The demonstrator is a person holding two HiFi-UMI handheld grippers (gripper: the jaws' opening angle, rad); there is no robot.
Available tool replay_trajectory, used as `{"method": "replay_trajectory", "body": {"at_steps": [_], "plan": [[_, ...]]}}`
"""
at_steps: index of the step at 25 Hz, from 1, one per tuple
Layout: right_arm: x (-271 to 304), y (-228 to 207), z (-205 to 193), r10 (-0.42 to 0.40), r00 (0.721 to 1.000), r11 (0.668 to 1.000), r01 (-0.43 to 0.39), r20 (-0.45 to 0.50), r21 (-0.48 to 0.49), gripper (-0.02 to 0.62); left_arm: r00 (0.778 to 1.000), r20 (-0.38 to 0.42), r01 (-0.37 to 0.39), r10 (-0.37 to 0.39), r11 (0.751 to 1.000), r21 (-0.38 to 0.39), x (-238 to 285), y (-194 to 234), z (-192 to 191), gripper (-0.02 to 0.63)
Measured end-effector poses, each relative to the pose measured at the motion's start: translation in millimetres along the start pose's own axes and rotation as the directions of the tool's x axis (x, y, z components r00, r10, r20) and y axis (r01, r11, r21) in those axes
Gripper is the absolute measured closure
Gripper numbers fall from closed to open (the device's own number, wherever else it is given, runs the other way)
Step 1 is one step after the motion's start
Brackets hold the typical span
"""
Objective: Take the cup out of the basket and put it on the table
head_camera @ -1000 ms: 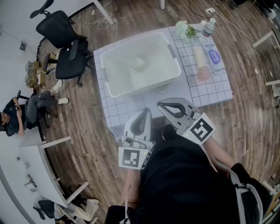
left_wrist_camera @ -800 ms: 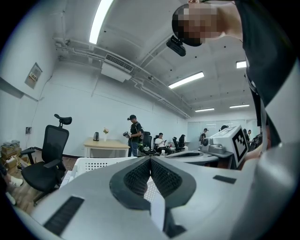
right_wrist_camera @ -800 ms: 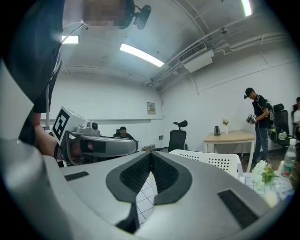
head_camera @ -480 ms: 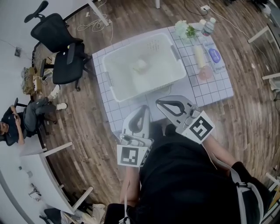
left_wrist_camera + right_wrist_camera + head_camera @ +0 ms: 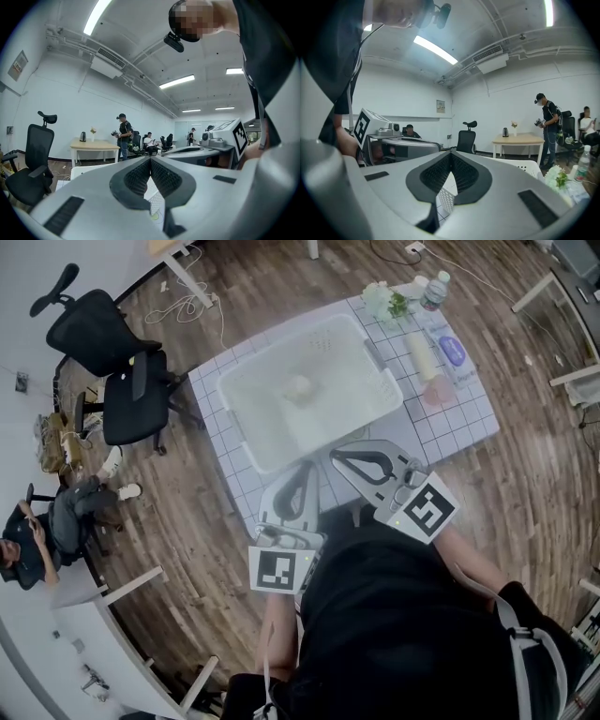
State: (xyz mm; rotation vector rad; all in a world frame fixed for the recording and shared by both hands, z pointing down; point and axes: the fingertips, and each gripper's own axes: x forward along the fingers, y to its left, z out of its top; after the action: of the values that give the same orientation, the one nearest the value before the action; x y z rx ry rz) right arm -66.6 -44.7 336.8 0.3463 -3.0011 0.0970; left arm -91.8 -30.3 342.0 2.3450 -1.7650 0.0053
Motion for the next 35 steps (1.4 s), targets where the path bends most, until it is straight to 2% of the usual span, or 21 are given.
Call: {"method": "replay_trajectory", "body": {"at_steps": [3, 9, 14, 18, 22, 26, 35], "plan": [[8, -1, -1, -0.026, 1.0, 1.0, 0.026, -0.009, -0.003, 0.58, 0.999, 0.027, 0.028, -0.028, 0.999, -0.023, 2, 6, 5, 0.597], [20, -5, -8, -0.082, 0.996, 0.997, 0.083, -0.026, -0.001, 0.58, 0.997, 0.025, 0.08, -0.079, 0.997, -0.025, 3, 18, 2, 0.597], [24, -6, -11, -0.104, 0.994, 0.995, 0.104, -0.029, 0.004, 0.58, 0.995, 0.02, 0.101, -0.101, 0.995, 0.001, 4, 24, -1, 0.597], [25, -10, -13, -0.094, 0.994, 0.996, 0.094, -0.052, 0.001, 0.58, 0.995, 0.023, 0.093, -0.092, 0.995, -0.024, 6, 26, 3, 0.597], [31, -15, -16, -0.073, 0.994, 0.997, 0.072, -0.078, -0.013, 0.58, 0.995, 0.049, 0.087, -0.087, 0.996, -0.011, 9, 30, 9, 0.597], [37, -24, -24, -0.063, 0.99, 0.998, 0.063, -0.127, -0.006, 0.578, 0.998, 0.02, 0.067, -0.066, 0.998, -0.022, 15, 34, 3, 0.597], [51, -43, -32, -0.035, 0.987, 0.999, 0.036, -0.16, 0.007, 0.578, 0.999, 0.014, 0.049, -0.049, 0.998, -0.028, 33, 48, 4, 0.597]]}}
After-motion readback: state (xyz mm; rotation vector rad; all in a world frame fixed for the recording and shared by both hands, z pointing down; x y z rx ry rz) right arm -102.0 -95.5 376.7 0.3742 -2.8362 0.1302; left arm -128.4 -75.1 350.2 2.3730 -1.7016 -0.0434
